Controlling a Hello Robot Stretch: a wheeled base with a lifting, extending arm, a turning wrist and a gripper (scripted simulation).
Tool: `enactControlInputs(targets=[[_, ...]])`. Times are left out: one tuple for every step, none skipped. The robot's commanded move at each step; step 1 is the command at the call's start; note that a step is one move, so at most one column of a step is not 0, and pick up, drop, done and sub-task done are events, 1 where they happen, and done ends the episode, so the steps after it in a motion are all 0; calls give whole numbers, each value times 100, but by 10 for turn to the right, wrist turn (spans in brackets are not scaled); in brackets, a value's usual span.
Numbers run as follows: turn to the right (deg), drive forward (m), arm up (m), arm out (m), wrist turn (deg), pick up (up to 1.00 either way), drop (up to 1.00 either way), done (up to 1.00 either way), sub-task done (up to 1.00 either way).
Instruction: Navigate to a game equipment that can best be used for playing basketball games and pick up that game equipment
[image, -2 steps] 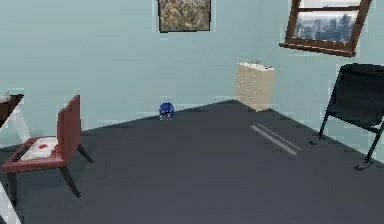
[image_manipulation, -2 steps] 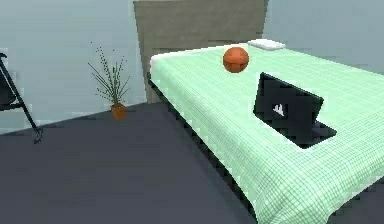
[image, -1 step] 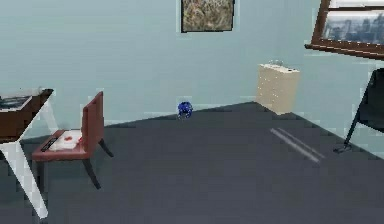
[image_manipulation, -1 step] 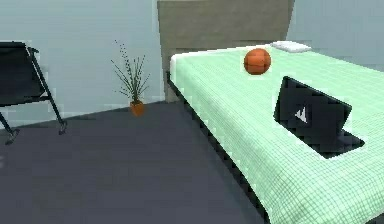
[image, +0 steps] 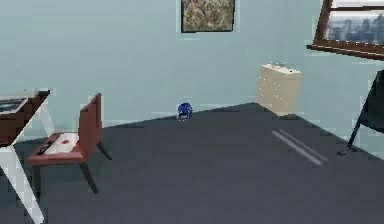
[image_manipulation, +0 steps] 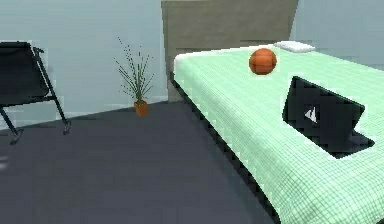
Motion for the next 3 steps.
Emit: enactControlInputs(targets=[[450, 0, 0, 0, 0, 0, 0, 0, 0], [210, 0, 0, 0, 0, 0, 0, 0, 0], [0, 80, 0, 0, 0, 0, 0, 0, 0]])
